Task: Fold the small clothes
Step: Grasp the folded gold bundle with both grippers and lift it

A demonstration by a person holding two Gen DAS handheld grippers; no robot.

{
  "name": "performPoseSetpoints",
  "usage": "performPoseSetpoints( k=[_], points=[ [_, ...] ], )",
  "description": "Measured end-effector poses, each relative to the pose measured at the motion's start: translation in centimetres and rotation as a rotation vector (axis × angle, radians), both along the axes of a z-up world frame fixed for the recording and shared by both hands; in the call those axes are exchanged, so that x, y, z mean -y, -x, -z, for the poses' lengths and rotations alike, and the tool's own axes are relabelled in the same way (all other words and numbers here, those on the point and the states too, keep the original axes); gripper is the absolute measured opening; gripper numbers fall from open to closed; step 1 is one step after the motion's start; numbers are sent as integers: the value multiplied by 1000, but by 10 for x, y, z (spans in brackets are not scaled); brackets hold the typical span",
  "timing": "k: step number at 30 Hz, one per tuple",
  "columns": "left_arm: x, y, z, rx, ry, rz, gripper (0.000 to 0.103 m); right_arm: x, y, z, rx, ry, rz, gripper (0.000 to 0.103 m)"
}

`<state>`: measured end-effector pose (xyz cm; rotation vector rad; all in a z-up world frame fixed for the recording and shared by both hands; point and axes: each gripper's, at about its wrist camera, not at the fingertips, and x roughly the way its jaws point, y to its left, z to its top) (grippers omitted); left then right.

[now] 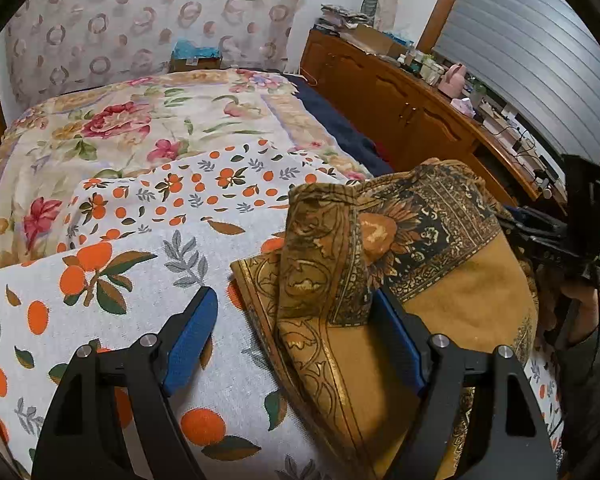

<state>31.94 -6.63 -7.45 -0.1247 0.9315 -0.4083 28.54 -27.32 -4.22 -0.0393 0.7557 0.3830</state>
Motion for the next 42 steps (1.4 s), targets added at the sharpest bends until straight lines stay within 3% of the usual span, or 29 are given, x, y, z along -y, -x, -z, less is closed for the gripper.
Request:
performPoseSetpoints(
  k=[4, 9, 14, 20, 26, 30, 34, 42],
  points=[
    [-1, -3, -1, -7, 32, 11, 72, 0, -5, -1, -29, -11, -16, 63],
    [0, -6, -1, -10, 52, 27, 45, 5, -7, -3, -64, -47, -33, 63],
    [2, -5, -2, -7, 50, 38, 27, 2, -4, -3, -65, -42, -48, 61],
    [5, -6, -2, 1, 37, 41, 24, -4, -1, -2, -72, -51, -89, 38],
    [8, -7, -1, 11, 8, 47, 24, -6, 1, -1, -68, -42, -91, 32],
    [12, -1, -6, 42, -31, 56, 8, -6, 2, 0, -68, -59, -91, 28],
    [17, 9, -15, 92, -67, 36, 6, -9, 6, -1, -53, -58, -75, 21],
    [11, 35, -49, 185, -16, 39, 5, -12, 38, -21, 79, -63, -33, 15]
  ],
)
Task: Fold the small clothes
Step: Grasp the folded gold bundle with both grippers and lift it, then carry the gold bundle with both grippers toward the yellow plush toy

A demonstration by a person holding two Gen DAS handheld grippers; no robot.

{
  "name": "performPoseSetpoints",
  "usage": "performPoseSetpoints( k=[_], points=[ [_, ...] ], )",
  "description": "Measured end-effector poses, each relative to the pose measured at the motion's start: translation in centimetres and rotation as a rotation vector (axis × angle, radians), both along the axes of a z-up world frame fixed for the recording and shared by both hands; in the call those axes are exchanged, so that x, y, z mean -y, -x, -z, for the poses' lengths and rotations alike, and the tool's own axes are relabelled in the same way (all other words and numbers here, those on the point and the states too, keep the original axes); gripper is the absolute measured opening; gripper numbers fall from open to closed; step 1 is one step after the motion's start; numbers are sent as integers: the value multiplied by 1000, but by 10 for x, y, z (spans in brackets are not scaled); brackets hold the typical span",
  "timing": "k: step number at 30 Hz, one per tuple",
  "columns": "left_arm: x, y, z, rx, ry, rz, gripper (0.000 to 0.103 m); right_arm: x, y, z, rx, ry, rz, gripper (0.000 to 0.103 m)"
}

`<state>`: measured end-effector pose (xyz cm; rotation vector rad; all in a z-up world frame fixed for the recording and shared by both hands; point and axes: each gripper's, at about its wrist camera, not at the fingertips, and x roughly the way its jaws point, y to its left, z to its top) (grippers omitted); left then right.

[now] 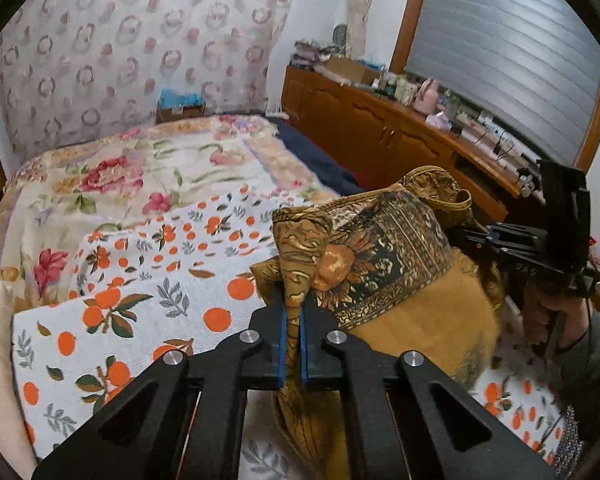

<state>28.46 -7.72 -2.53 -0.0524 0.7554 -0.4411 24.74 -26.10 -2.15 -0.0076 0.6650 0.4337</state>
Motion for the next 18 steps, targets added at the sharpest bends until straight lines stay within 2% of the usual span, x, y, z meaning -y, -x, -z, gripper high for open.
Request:
performPoseSetpoints(
  k=[10, 18],
  points=[
    [-24, 54, -40, 96, 81, -7, 5, -12, 49, -37, 144, -36, -29, 13],
    [-80, 108, -67, 182, 137, -94, 5, -41, 80, -57, 249, -57, -127, 13]
  ],
)
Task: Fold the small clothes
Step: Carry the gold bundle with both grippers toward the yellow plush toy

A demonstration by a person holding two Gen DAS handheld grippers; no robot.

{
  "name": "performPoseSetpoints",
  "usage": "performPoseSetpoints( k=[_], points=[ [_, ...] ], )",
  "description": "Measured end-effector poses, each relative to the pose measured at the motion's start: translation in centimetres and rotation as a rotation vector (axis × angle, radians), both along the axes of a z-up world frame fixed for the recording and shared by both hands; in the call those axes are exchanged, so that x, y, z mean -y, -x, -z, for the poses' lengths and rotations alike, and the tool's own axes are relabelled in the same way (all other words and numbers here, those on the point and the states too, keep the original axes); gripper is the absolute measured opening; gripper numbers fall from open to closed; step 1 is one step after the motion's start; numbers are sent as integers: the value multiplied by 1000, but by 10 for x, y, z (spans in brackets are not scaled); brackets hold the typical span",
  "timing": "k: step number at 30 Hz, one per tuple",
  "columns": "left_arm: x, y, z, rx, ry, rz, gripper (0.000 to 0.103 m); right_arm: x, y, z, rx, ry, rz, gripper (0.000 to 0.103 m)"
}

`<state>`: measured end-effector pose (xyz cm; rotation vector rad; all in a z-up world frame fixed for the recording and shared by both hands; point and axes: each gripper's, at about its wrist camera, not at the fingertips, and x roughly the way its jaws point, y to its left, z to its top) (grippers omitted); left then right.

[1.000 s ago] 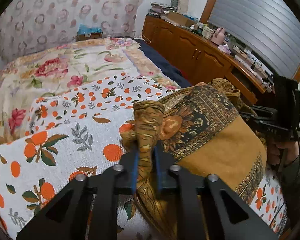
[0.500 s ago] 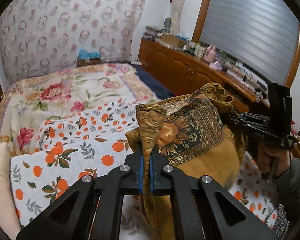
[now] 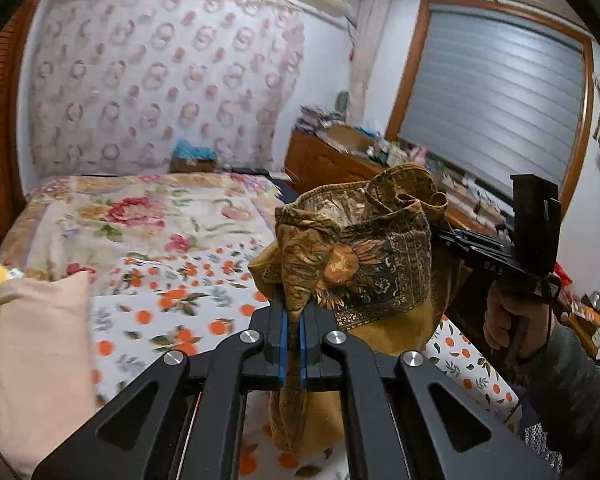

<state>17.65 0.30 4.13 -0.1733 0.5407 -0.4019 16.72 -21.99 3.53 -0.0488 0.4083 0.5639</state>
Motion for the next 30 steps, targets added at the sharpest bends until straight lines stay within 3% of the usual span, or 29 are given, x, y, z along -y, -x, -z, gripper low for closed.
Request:
performPoseSetpoints(
  k=[7, 15, 19, 30],
  points=[
    [-71, 39, -2, 46, 31, -150, 5, -70, -11, -21, 78, 7, -157, 13],
    [-155, 56, 42, -4, 119, -328, 5, -158, -62, -17, 120, 69, -327, 13],
    [-179, 72, 65, -25, 174, -369, 5, -199, -91, -16, 116, 124, -382, 13],
    [-218, 99, 93, -29, 245, -450, 5, -296, -165, -8, 98, 250, -496, 13]
  ],
)
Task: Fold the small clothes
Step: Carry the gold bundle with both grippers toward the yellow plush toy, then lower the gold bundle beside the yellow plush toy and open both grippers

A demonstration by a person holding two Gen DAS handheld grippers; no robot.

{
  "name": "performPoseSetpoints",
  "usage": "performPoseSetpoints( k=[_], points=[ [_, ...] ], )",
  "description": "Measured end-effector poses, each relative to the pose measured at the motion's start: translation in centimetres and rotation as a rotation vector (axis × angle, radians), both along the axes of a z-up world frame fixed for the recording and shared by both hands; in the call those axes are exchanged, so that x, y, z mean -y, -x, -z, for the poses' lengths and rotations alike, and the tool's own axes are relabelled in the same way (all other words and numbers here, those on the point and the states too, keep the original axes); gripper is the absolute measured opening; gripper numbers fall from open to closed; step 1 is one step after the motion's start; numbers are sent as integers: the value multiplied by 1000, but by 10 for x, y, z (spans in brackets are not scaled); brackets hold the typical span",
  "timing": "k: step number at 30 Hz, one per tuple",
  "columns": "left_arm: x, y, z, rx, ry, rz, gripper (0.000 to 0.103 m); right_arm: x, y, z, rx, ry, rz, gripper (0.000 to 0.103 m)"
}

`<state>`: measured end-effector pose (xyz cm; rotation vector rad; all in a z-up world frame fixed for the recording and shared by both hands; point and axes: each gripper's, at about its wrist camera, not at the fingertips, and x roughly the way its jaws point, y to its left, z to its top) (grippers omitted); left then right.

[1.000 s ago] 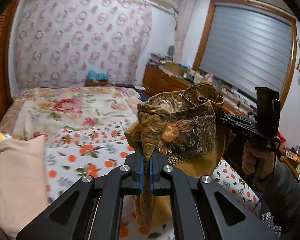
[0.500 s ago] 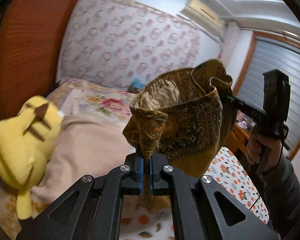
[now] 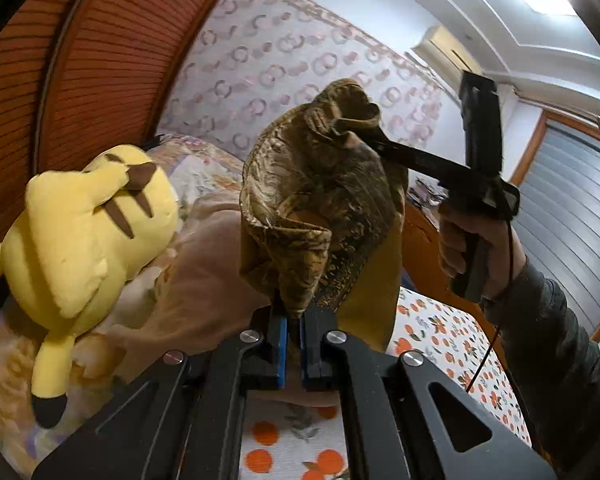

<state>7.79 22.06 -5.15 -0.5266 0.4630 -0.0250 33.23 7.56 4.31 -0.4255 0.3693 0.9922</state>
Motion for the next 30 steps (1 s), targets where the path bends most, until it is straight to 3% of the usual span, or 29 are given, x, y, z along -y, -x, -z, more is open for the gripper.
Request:
performPoseSetpoints(
  k=[2, 7, 10, 12, 13, 15, 19, 24, 26, 30],
  points=[
    [-3, 1, 6, -21, -9, -19, 5, -7, -5, 8, -7, 23, -19, 13],
    [11, -2, 10, -83, -165, -57, 7, -31, -26, 26, -93, 116, -16, 20],
    [10, 1, 4, -69, -196, -58, 29, -21, -51, 25, -135, 111, 27, 37],
    [9, 5, -2, -46, -222, -73, 50, -2, -61, 17, -154, 64, 44, 54],
    [8, 6, -6, -37, -238, -81, 56, 7, -63, 14, -157, 49, 49, 58],
    [9, 5, -11, -27, -267, -85, 84, 26, -63, 13, -160, 31, 49, 59],
    [17, -6, -16, -34, -330, -58, 85, 54, -32, 29, -195, 36, -20, 59],
    [16, -14, -17, -57, -335, -47, 87, 47, -14, 60, -243, 43, -80, 59],
    [15, -12, -18, -59, -339, -59, 94, 44, -13, 72, -235, 52, -75, 59],
    [14, -6, -22, -73, -350, -78, 95, 36, -11, 90, -183, 77, -52, 59]
  ],
)
